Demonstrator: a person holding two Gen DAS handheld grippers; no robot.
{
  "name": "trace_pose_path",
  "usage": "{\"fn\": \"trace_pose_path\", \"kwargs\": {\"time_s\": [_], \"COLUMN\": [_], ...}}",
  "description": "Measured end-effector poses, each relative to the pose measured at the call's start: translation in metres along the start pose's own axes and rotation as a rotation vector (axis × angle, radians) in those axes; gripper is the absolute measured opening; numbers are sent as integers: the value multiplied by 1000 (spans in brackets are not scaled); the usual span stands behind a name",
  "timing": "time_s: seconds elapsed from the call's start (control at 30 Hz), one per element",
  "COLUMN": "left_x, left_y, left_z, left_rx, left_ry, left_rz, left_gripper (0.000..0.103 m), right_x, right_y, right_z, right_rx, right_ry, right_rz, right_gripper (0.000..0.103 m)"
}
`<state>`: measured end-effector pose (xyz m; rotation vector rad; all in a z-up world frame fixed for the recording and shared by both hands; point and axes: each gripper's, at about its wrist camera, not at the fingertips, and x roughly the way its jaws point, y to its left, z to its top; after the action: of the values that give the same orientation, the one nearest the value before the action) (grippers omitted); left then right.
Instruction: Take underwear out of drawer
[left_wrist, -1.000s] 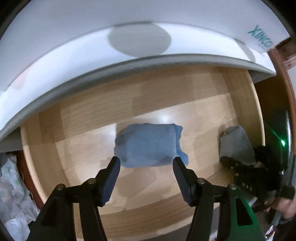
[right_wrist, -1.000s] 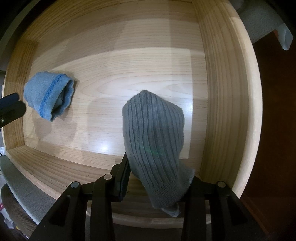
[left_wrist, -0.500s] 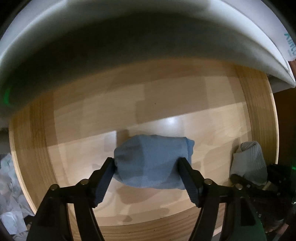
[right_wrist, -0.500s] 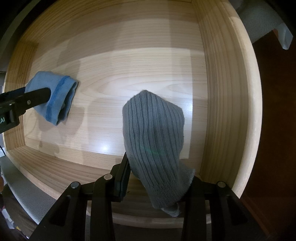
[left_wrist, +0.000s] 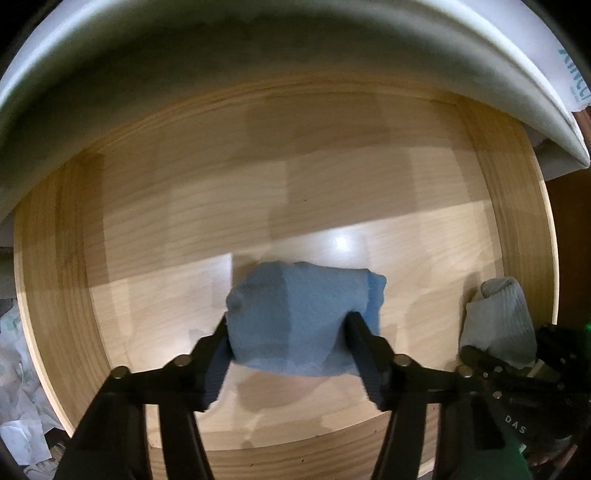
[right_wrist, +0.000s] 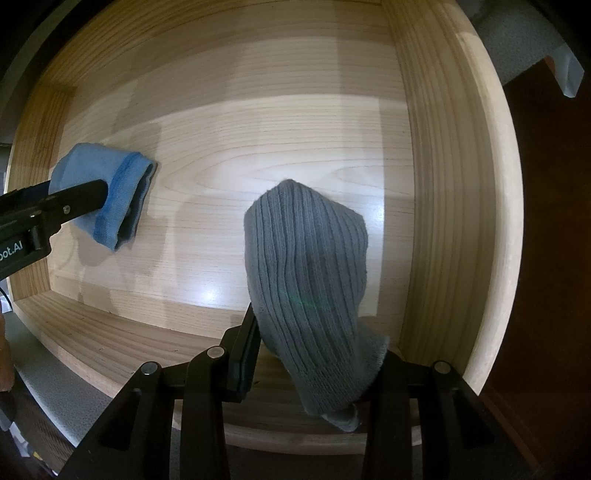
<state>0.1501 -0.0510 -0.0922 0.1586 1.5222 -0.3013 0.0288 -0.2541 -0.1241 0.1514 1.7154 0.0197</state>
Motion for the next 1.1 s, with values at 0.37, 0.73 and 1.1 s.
{"fn": "trace_pose_path", "kwargs": {"time_s": [0.37,0.73,1.1], "left_x": [-5,-29,-65], "left_y": [-2,-8,-27], "left_z": [-18,-43,-72], "left_rx": [-35,-8,40], "left_ry": [-18,-53,-158], "left_rz": [33,66,111], "left_gripper": [37,37,37], "right_x": [0,0,2], "right_y": [2,6,15], "right_z": [0,1,2], "right_rx": [-3,-7,-14], "right_ry": [1,2,3], "right_rz": [-3,-7,-21], "right_gripper": [34,34,34]}}
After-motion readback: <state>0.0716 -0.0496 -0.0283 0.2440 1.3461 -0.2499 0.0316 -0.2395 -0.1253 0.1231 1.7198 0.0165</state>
